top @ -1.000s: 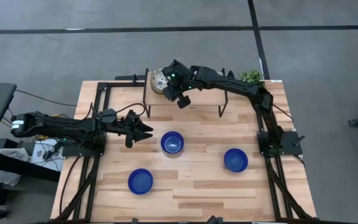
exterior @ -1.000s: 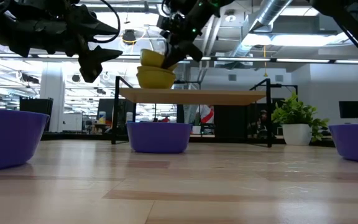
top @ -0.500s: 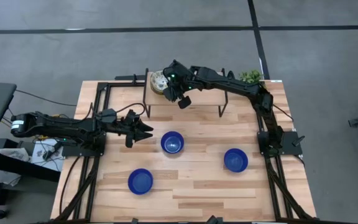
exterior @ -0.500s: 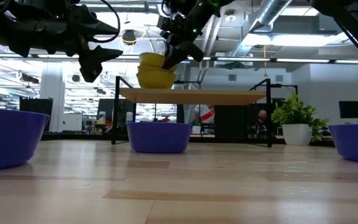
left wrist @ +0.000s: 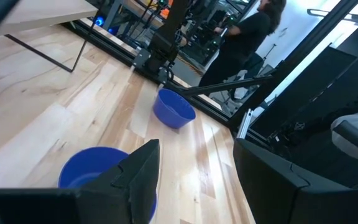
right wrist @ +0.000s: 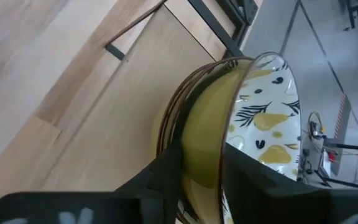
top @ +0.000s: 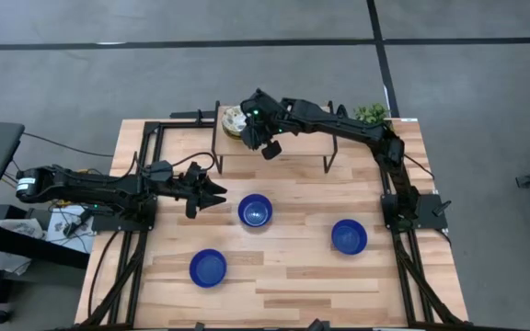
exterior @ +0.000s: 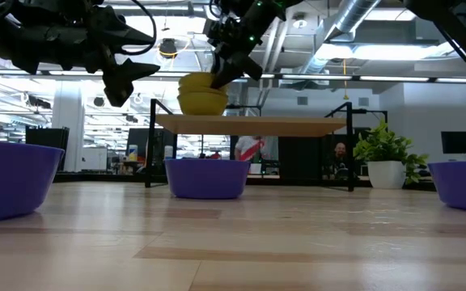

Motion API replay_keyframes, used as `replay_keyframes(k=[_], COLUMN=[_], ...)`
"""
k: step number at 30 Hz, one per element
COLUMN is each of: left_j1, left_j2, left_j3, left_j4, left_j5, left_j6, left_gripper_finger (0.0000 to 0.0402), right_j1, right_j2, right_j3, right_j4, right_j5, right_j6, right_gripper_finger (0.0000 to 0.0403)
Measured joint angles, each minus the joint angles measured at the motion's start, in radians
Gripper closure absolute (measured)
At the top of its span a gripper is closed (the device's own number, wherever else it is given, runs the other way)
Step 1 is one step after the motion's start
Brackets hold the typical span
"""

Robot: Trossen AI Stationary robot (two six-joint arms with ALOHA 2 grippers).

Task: Pick & Place Mini bowls
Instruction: Stack the patterned bowl on top of the patterned bowl on the shelf

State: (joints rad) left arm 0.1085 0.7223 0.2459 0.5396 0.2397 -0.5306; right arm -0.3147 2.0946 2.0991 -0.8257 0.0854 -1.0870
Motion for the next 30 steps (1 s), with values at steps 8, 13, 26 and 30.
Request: replay_keyframes(k=[8, 13, 26, 30], left_j1=[0.0, 0.0, 0.0, 0.0], left_j2=[0.0, 0.0, 0.0, 0.0], left_j3=[0.0, 0.0, 0.0, 0.0], left_j4=[0.0, 0.0, 0.0, 0.0], left_j5=[0.0, 0.0, 0.0, 0.0], left_j6=[0.003, 0.003, 0.003, 0.003], left_gripper_finger=[0.0198, 0.0198, 0.0198, 0.0198], right_j1=[0.015, 0.021, 0.02, 0.023], right_j2=[0.0, 0.0, -0.036, -0.036], right_j3=[0.0, 0.0, 0.002, 0.002], right_j4=[0.0, 0.0, 0.05, 0.048], right_j5=[0.03, 0.049, 0.042, 0.042], right_j6=[0.005, 0.008, 0.025, 0.032], right_gripper_finger=[0.0247, 0.0216, 0.0186, 0.0187])
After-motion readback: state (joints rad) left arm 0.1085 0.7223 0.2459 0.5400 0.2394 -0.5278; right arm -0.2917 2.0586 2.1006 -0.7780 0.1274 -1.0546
